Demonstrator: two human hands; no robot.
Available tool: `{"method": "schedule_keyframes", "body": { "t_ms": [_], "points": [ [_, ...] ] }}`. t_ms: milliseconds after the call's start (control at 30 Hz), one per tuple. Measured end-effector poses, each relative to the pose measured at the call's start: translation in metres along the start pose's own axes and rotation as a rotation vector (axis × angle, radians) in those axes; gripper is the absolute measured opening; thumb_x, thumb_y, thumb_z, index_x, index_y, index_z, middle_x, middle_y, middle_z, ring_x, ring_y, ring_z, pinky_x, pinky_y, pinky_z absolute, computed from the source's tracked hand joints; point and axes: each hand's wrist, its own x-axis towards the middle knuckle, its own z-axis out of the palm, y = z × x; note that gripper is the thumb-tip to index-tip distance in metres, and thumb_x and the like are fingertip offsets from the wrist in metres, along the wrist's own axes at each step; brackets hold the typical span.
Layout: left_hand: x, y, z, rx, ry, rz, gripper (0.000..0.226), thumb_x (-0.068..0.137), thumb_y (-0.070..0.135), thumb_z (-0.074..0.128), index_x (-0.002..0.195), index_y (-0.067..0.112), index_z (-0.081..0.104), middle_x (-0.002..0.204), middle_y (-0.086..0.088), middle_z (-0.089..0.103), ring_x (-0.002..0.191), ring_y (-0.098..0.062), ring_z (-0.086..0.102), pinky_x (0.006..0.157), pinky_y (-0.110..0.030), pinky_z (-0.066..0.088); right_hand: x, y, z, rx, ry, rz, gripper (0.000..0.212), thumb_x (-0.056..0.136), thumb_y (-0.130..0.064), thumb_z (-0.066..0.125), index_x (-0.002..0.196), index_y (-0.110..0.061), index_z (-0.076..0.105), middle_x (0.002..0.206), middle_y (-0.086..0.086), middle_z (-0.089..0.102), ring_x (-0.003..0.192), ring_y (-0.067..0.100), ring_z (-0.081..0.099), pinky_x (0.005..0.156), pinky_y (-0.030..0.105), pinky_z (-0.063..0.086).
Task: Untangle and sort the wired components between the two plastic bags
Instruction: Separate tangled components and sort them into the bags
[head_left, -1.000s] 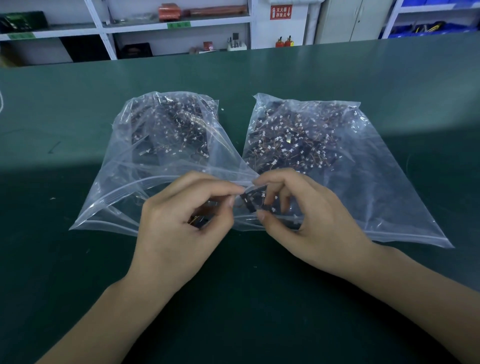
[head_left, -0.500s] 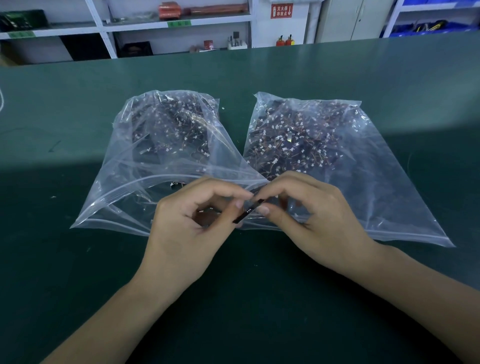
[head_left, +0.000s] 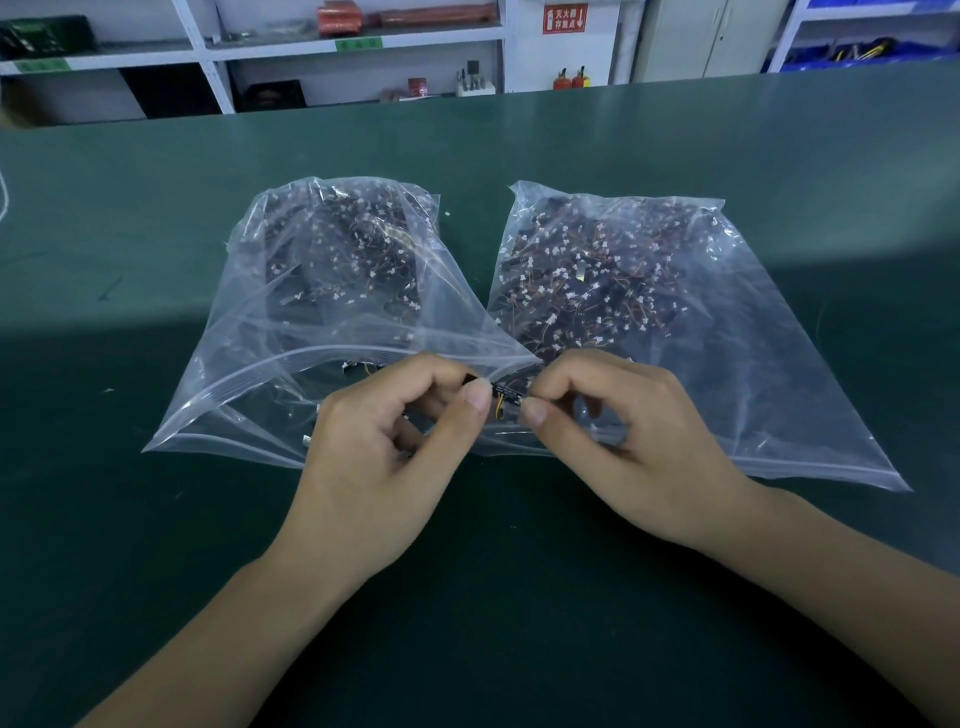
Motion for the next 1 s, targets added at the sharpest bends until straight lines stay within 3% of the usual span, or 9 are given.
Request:
{"method": "schedule_keyframes", "body": {
  "t_ms": [133, 267, 333, 433, 500, 667, 1000],
  "points": [
    [-0.0004, -0.0026, -0.0003, -0.006, 0.000, -0.036, 0.021, 0.103, 0.031, 0.065, 0.084, 0.027, 0.071, 0.078, 0.005, 0.070, 0.063, -0.009, 0.061, 0.054, -0.031, 0.051, -0.0001, -0.0035, 0.0012, 0.048, -0.032, -0.004, 0.020, 0.105, -0.017, 0.065, 0.086, -0.010, 0.067, 0.078, -0.006, 0.061, 0.074, 0.015, 0.059, 0.073, 0.021, 0.043],
    [-0.0012, -0.0031, 0.0002, -0.055, -0.040, -0.036, 0.022, 0.103, 0.033, 0.064, 0.083, 0.026, 0.071, 0.079, 0.001, 0.070, 0.062, -0.020, 0.061, 0.055, -0.040, 0.049, -0.0009, -0.0059, 0.0019, 0.112, -0.040, 0.032, 0.020, 0.105, -0.018, 0.064, 0.086, -0.012, 0.068, 0.077, -0.004, 0.061, 0.071, 0.021, 0.057, 0.067, 0.033, 0.046],
    [-0.0010, -0.0031, 0.0009, -0.063, -0.048, -0.024, 0.023, 0.102, 0.030, 0.065, 0.081, 0.024, 0.070, 0.076, 0.000, 0.069, 0.059, -0.015, 0.058, 0.052, -0.036, 0.047, -0.0012, -0.0063, 0.0017, 0.155, -0.040, 0.063, 0.018, 0.103, -0.016, 0.065, 0.085, -0.012, 0.069, 0.077, -0.004, 0.062, 0.071, 0.022, 0.058, 0.067, 0.036, 0.047],
    [-0.0013, -0.0012, 0.0022, -0.056, -0.056, -0.006, 0.026, 0.099, 0.031, 0.065, 0.077, 0.018, 0.069, 0.069, 0.001, 0.064, 0.056, -0.004, 0.050, 0.053, -0.015, 0.037, -0.0010, -0.0058, 0.0016, 0.155, -0.055, 0.088, 0.016, 0.098, -0.011, 0.066, 0.083, -0.010, 0.070, 0.077, -0.001, 0.064, 0.070, 0.023, 0.058, 0.066, 0.038, 0.047],
    [-0.0018, -0.0005, 0.0034, -0.039, -0.058, -0.004, 0.026, 0.098, 0.031, 0.065, 0.077, 0.017, 0.070, 0.069, 0.002, 0.063, 0.055, -0.002, 0.050, 0.056, -0.010, 0.035, -0.0014, -0.0054, 0.0013, 0.143, -0.060, 0.097, 0.015, 0.096, -0.010, 0.066, 0.082, -0.010, 0.070, 0.075, -0.001, 0.064, 0.069, 0.023, 0.057, 0.065, 0.037, 0.046],
    [-0.0011, -0.0022, 0.0035, -0.014, -0.053, 0.000, 0.021, 0.100, 0.021, 0.068, 0.079, 0.018, 0.071, 0.070, 0.004, 0.065, 0.056, 0.000, 0.051, 0.056, -0.007, 0.035, -0.0008, -0.0049, 0.0002, 0.126, -0.066, 0.099, 0.015, 0.097, -0.012, 0.067, 0.082, -0.012, 0.069, 0.075, -0.003, 0.063, 0.069, 0.023, 0.057, 0.065, 0.032, 0.045],
    [-0.0014, -0.0002, 0.0034, 0.020, -0.051, -0.001, 0.020, 0.098, 0.019, 0.069, 0.079, 0.015, 0.072, 0.071, 0.003, 0.066, 0.058, -0.003, 0.054, 0.056, -0.009, 0.037, -0.0006, -0.0036, 0.0005, 0.095, -0.077, 0.084, 0.015, 0.097, -0.009, 0.066, 0.083, -0.011, 0.069, 0.076, -0.004, 0.064, 0.070, 0.019, 0.057, 0.068, 0.022, 0.042]
  ]
}}
